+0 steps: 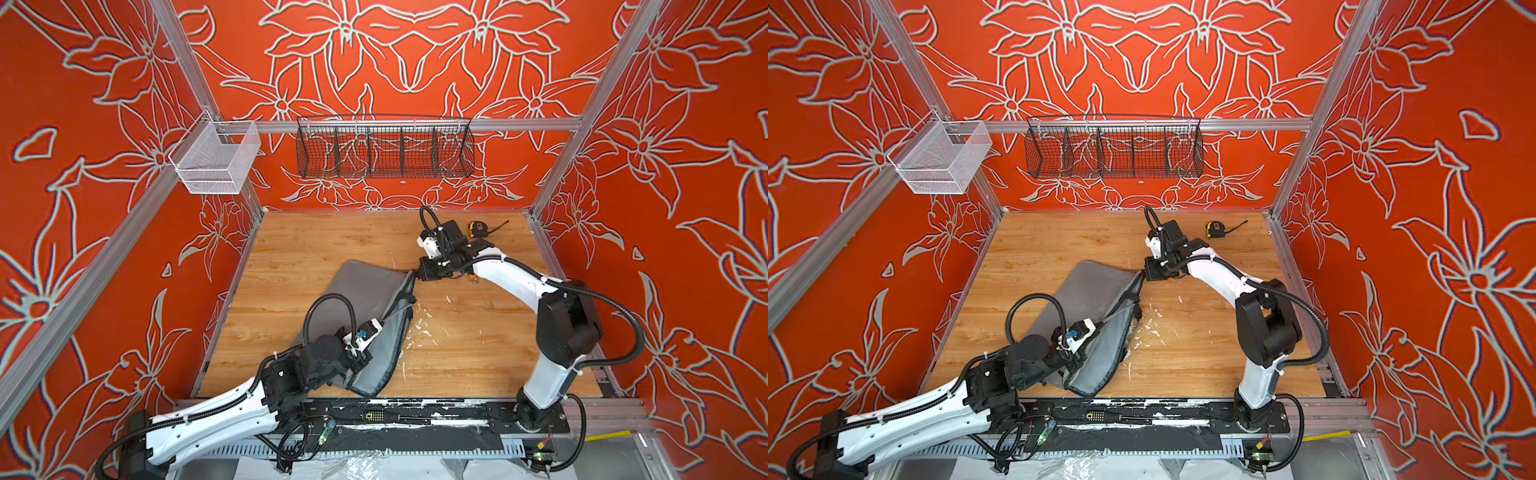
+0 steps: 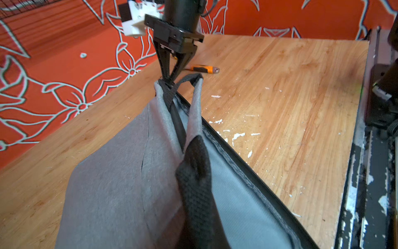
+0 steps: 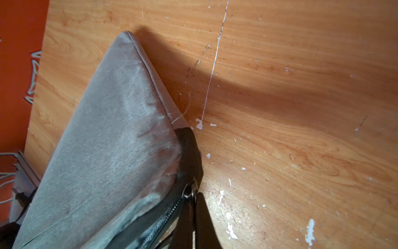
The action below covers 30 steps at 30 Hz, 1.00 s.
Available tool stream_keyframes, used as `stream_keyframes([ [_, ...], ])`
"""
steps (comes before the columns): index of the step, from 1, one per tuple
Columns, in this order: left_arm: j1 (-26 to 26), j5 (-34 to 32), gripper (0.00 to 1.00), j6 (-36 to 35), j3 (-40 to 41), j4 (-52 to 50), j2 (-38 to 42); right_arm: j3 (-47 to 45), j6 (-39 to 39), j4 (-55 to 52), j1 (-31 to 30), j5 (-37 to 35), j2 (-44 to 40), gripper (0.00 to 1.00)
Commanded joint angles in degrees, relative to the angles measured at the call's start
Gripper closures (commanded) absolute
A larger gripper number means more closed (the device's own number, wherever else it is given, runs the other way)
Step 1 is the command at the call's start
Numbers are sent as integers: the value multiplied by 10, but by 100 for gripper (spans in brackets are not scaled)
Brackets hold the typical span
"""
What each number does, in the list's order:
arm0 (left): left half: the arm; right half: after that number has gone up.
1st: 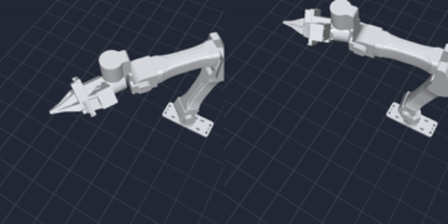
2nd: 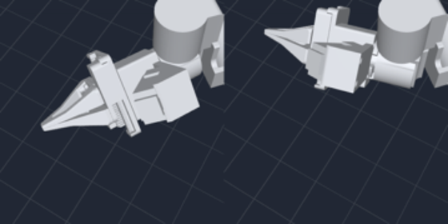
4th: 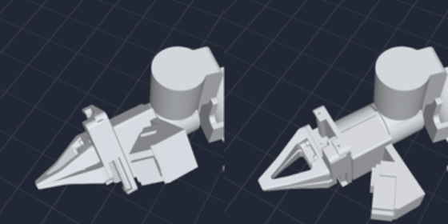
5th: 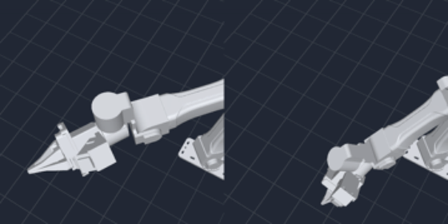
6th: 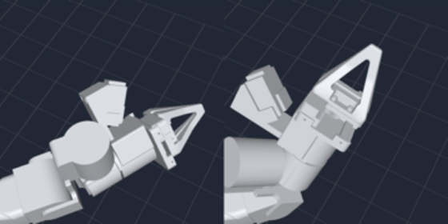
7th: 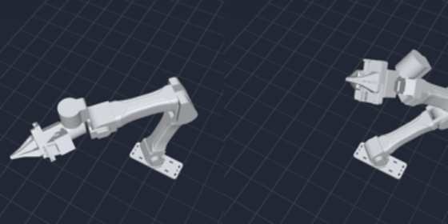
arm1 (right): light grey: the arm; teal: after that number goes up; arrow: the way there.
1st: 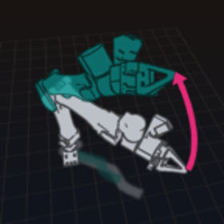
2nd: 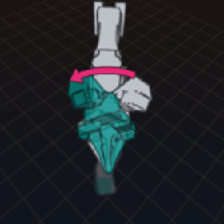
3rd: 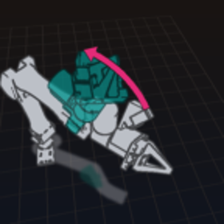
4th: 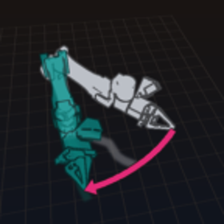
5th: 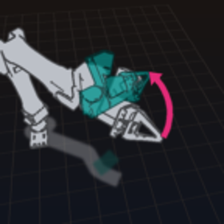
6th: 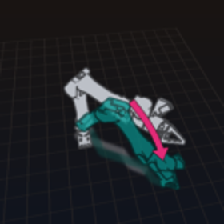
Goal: Open the zippered laptop bag and take out the laptop
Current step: Unzip the zipper on the zippered laptop bag.
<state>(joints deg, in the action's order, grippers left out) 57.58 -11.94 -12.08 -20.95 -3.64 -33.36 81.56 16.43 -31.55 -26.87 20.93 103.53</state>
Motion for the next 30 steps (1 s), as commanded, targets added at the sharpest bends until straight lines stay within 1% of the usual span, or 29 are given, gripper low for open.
stream_keyframes([
  [1,3,96,100,-45,-92,11,-34,63,-41,14,33,-58,42,100],
  [3,2,110,100,-59,-124,-10,-50,65,-41,31,42,-44,61,100],
  [5,0,111,100,-67,-126,1,-52,72,-34,49,53,-23,77,100],
  [7,-8,120,100,-63,-128,15,-55,91,-29,58,64,10,92,100],
  [10,-19,141,100,-49,-132,29,-73,114,-34,52,68,25,97,100],
  [12,-21,145,100,-45,-130,42,-91,108,-34,56,68,21,84,95],
  [13,-23,146,100,-43,-130,50,-102,100,-30,59,68,18,74,89],
  [16,-32,148,100,-34,-129,69,-121,60,-13,66,69,1,35,69],
  [18,-41,151,100,-29,-125,83,-123,25,-1,68,70,-21,0,62],
  [21,-61,172,100,-19,-118,99,-119,-37,14,76,72,-60,-59,59],
  [23,-71,186,100,-15,-118,96,-113,-75,22,82,74,-70,-99,58],
  [26,-82,193,100,-11,-122,77,-105,-134,43,93,74,-65,-161,57],
  [30,-91,181,100,7,-123,63,-95,-226,83,117,74,-49,-246,56],
])
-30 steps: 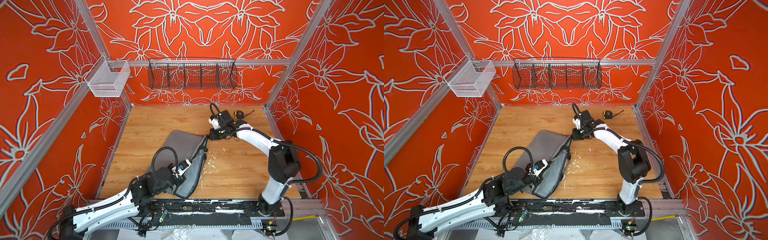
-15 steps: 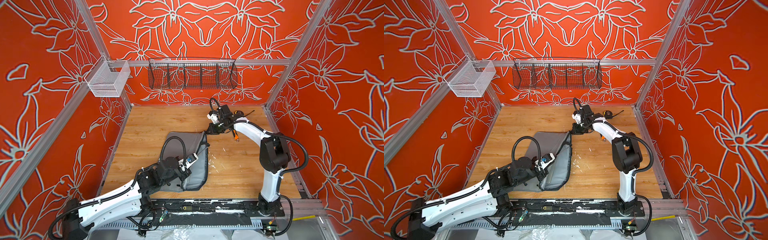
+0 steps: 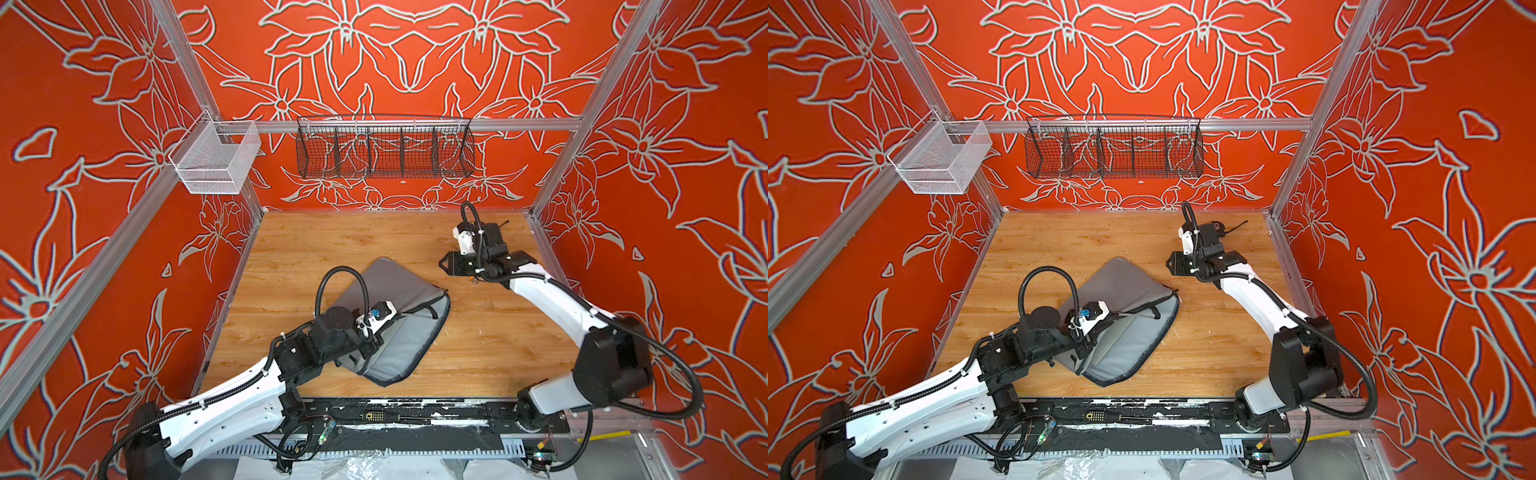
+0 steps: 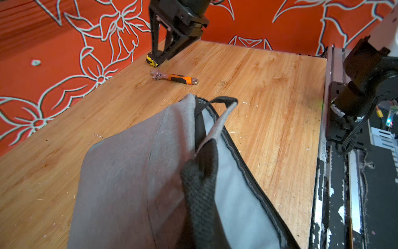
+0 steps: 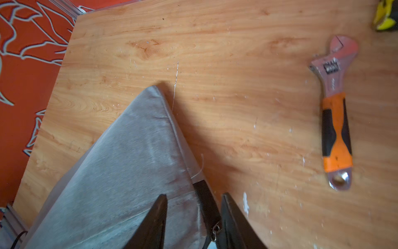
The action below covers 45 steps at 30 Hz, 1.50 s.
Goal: Open the zippered laptop bag and take out the laptop
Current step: Unzip the zipper on the zippered laptop bag, then adjust the laptop in the zippered laptop bag.
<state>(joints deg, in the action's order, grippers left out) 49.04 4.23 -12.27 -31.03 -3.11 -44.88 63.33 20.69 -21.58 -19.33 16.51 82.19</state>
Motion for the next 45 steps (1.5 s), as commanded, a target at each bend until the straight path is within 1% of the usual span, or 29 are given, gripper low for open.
stream_keyframes([
  [1,-7,14,100,16,-25,51,18,-66,49,21,-1,2,-53,55],
  [6,-9,-1,100,54,-34,40,-3,-172,120,35,-7,12,-164,55],
  [9,-9,-16,100,77,-36,44,-21,-224,159,26,-22,4,-238,56],
  [12,-9,-41,100,105,-45,49,-44,-272,206,19,-49,-8,-303,56],
  [15,-10,-66,100,138,-73,32,-78,-309,247,17,-90,-18,-330,56],
  [19,-10,-97,100,193,-123,-2,-112,-322,281,31,-143,-41,-300,56],
  [20,-10,-115,100,218,-137,-12,-136,-324,292,50,-153,-43,-287,56],
  [22,-10,-150,100,274,-161,-35,-150,-331,320,104,-166,-40,-264,57],
  [24,-12,-164,100,326,-179,-51,-160,-335,347,161,-178,-39,-238,58],
  [29,-12,-124,100,367,-187,-38,-169,-287,356,194,-202,-50,-165,58],
  [32,-13,-118,100,398,-197,-48,-170,-277,380,222,-208,-41,-115,58],
  [34,-13,-114,100,413,-201,-52,-168,-289,404,265,-214,-37,-92,57],
  [37,-13,-110,100,431,-203,-52,-160,-301,430,311,-227,-48,-64,57],
  [41,-13,-103,100,449,-200,-47,-148,-287,436,330,-236,-55,-29,56],
  [45,-13,-101,100,453,-200,-56,-145,-265,440,365,-240,-36,20,56],
])
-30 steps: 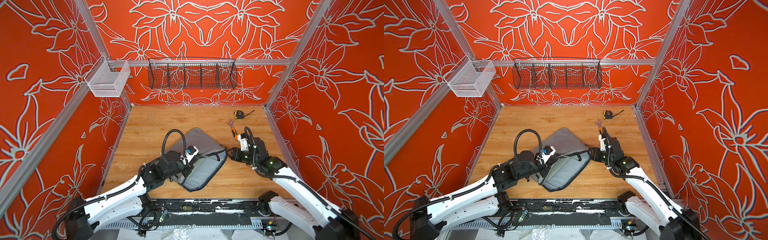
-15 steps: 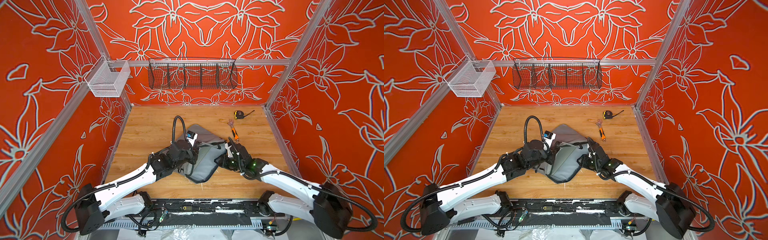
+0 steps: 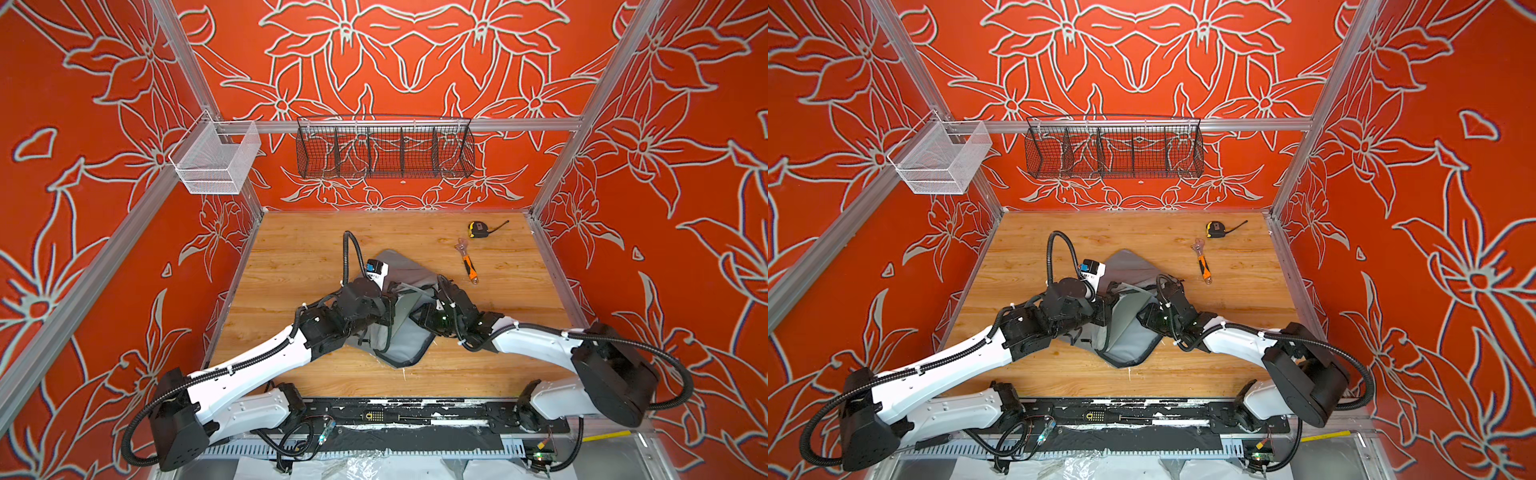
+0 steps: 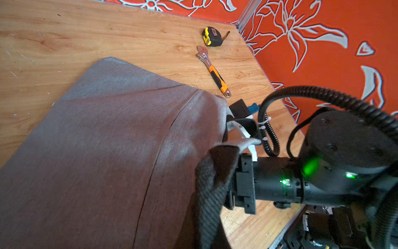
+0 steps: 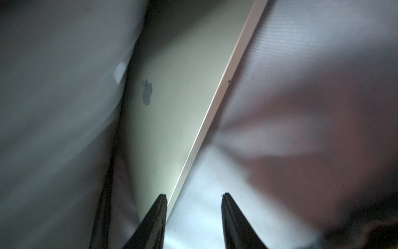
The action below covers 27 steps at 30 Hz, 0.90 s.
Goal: Open the zippered laptop bag and take out the laptop
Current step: Adjust the laptop in the zippered laptop bag.
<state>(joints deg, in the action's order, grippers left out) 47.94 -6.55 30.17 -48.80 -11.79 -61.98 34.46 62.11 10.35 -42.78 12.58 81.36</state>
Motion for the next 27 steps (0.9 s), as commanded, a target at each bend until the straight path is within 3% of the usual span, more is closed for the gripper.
stream_keyframes([
  [1,-2,4,100,29,-22,28,25,31,25,55,-6,12,41,56],
  [8,-2,0,100,37,-14,36,28,58,44,115,-19,42,113,62],
  [15,-2,-43,100,32,-10,-40,26,86,10,95,-19,36,98,100],
  [17,-2,-65,98,37,-7,-72,20,96,-9,73,-19,33,85,100],
  [20,-2,-52,80,24,6,-84,13,111,-33,38,-19,27,67,100],
  [24,-2,-23,44,12,13,-80,1,134,-60,-7,-22,19,51,100],
  [27,-2,-12,34,1,3,-87,-11,149,-74,-34,-25,12,44,100],
])
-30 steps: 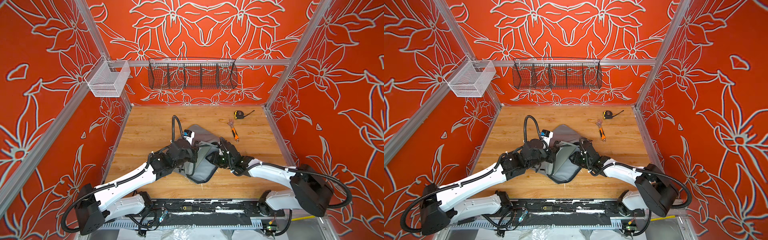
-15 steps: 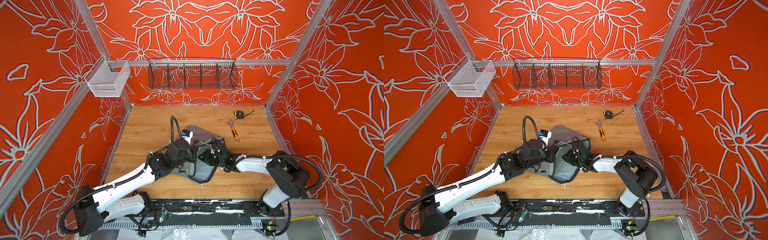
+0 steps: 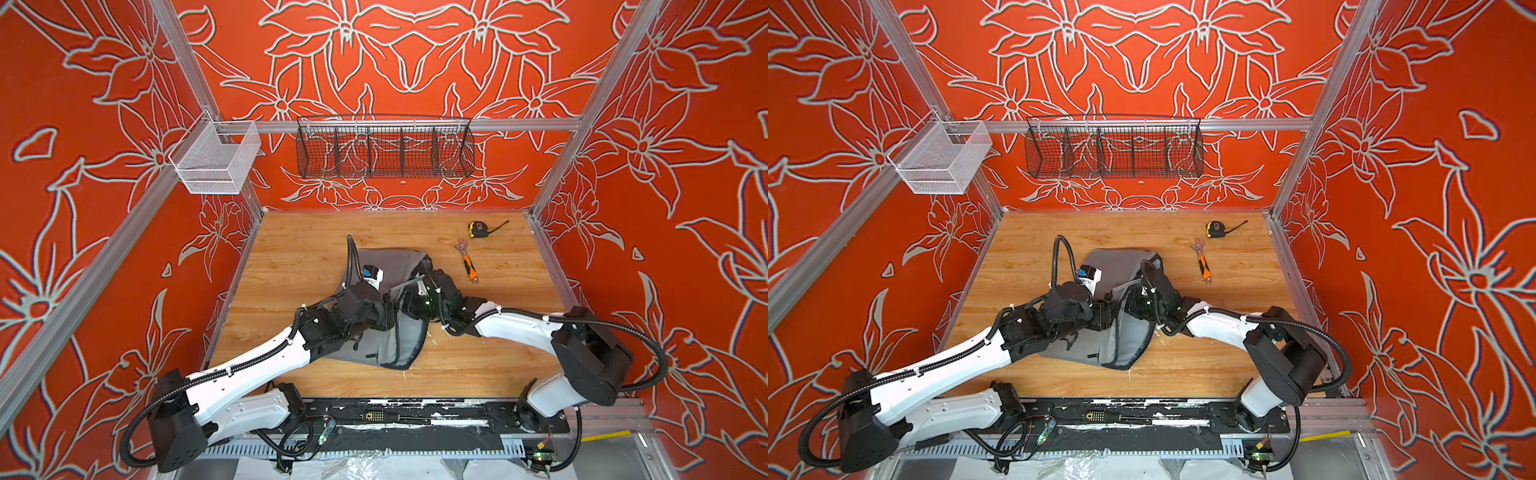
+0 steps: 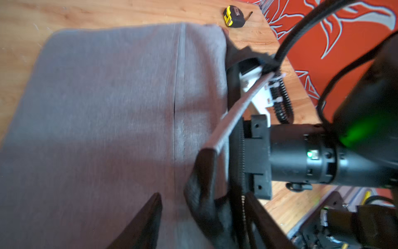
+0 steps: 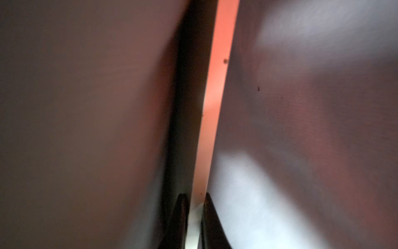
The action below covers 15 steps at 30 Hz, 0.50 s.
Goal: Open the zippered laptop bag and take out the laptop
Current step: Adjust the laptop in the zippered laptop bag.
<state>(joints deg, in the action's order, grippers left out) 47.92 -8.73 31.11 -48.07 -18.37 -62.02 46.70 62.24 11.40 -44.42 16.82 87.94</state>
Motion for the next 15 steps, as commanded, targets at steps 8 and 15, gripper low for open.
stream_keyframes([
  [8,-1,51,29,-42,-53,-53,-70,53,-90,-84,-16,-36,-32,100],
  [15,20,57,30,-54,-88,-92,-123,64,-104,-118,-16,-47,-40,100],
])
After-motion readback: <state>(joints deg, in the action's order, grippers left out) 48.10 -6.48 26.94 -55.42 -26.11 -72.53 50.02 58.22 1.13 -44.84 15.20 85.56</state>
